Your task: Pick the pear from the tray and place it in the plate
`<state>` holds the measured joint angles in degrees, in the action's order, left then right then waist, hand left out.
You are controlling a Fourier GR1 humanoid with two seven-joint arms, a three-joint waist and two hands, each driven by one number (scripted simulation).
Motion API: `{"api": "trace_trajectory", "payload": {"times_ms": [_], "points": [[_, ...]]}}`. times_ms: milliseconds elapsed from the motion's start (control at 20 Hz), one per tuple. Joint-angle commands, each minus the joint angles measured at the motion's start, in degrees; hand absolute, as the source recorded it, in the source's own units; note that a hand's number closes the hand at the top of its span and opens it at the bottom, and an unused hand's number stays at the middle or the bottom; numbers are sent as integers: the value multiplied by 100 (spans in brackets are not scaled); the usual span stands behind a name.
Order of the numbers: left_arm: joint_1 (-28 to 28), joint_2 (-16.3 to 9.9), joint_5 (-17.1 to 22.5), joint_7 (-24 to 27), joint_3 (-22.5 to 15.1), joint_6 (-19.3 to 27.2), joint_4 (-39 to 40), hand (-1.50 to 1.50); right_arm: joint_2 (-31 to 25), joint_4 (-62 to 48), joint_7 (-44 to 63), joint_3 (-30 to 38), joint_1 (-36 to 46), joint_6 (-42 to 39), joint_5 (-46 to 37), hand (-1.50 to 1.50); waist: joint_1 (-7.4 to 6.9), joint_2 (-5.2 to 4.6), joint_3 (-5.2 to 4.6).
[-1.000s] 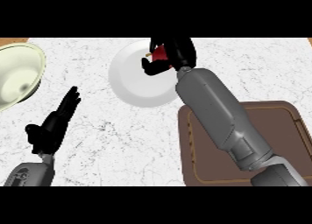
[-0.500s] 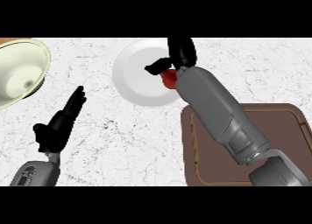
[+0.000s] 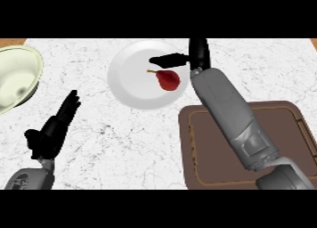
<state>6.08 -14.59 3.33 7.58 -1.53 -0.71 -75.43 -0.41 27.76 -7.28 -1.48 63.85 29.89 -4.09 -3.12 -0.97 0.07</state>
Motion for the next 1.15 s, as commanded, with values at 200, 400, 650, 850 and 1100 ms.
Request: {"api": "trace_trajectory", "payload": {"times_ms": [200, 400, 650, 850, 1100], "points": [[-238, -161, 156, 51, 253, -140, -187, 0, -929, -357, -1542, 961, -642, -1471, 818, -150, 95, 13, 1], [105, -96, 55, -51, 254, -95, 71, 0, -1360, -635, -2057, 954, -880, -2258, 758, -150, 175, 28, -1], [-101, -43, 32, -56, 293, -84, -140, 0, -1474, -1014, -2742, 911, -959, -2710, 579, -150, 151, 39, -1], [-72, 115, -27, 29, 248, -43, -15, 0, -1900, -1303, -3009, 872, -1153, -3128, 422, -150, 159, 35, -1], [-7, 44, 1, 88, 346, -172, 118, 0, -1771, -1674, -3666, 1026, -1136, -2649, 365, -150, 66, -15, 5]]}}
